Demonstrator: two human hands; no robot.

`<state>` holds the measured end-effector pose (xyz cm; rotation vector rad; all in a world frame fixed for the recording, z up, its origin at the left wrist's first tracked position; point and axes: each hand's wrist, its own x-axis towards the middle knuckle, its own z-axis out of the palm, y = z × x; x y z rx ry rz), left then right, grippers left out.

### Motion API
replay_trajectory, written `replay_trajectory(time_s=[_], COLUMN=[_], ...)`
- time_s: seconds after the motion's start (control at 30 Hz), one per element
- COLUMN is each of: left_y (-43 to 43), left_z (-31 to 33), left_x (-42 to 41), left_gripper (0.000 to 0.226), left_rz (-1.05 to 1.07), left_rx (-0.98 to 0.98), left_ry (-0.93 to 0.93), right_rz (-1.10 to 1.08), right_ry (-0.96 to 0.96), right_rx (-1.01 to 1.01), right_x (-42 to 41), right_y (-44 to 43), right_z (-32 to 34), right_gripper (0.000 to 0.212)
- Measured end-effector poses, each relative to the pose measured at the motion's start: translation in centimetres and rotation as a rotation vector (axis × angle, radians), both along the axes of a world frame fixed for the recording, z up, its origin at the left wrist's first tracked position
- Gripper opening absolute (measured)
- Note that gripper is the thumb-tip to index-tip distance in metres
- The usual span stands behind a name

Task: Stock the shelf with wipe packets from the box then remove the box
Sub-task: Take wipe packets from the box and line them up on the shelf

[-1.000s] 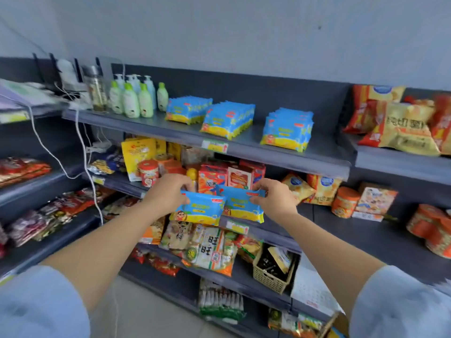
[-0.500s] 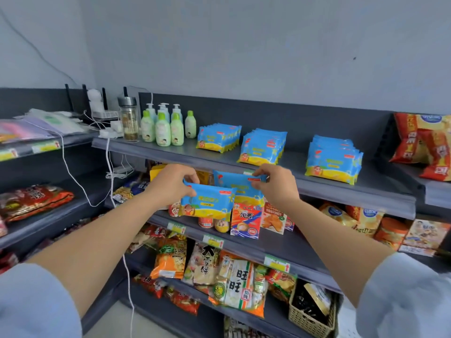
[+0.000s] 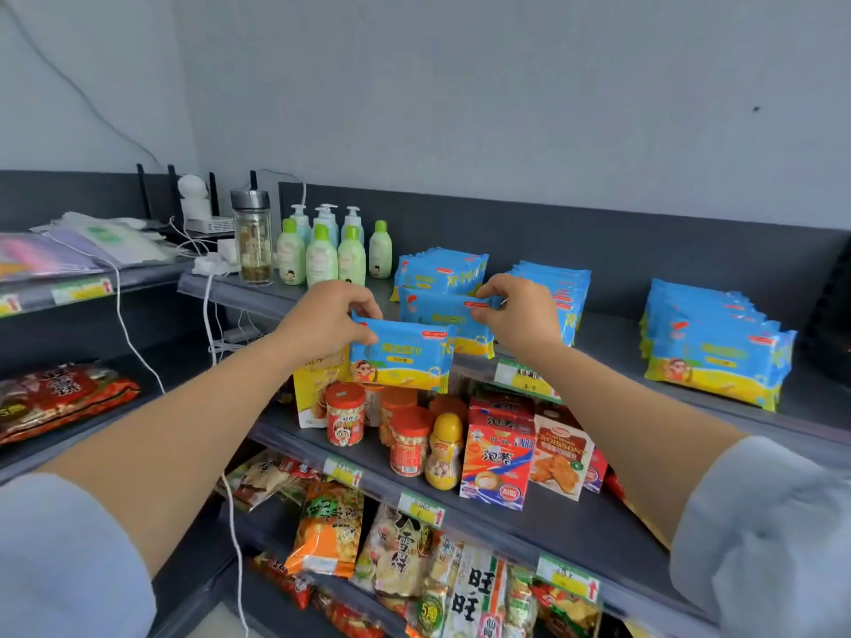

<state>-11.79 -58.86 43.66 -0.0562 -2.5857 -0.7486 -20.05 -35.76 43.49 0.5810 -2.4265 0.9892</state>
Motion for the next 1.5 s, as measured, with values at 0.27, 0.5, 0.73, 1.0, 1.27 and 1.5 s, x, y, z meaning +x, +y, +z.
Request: replay_trajectory(time_s=[0.27, 0.5, 0.73, 1.0, 1.27, 1.5], left_y=[-1.8, -4.5, -7.2, -8.2, -7.5, -6.9], left_z=[0.7, 2.3, 3.5, 3.5, 1.9, 0.5], left_x=[-4.8, -8.6, -13.1, -17.6, -21.4, -23.1], left_gripper=[0.018, 0.023, 0.020, 0.022, 0.023, 0.034], left_rz=[-0.002, -0.047, -0.103, -0.173, -0.188, -0.163], left_rx=[0.103, 0.069, 0.044, 0.052, 0.051, -0.060], left_ry=[0.006, 0.012, -0.008, -0.014, -0.009, 0.014], right_rz=[-0.015, -0.045, -0.115, -0.197, -0.230, -0.245], right_ry=[0.005, -0.017, -0.061, -0.124, -0.103, -0.091], right_rx=[-0.006, -0.015, 0.026, 0.043, 0.074, 0.068], right_x=[-5.6, -9.4, -13.3, -16.5, -17.6, -18.2], right_y=[-2.9, -5.9, -8.7, -9.2, -8.9, -9.2], right_z=[0.8, 1.1, 0.7, -0.3, -0.3, -0.8], right_gripper=[0.020, 0.022, 0.021, 0.026, 0.025, 0.033])
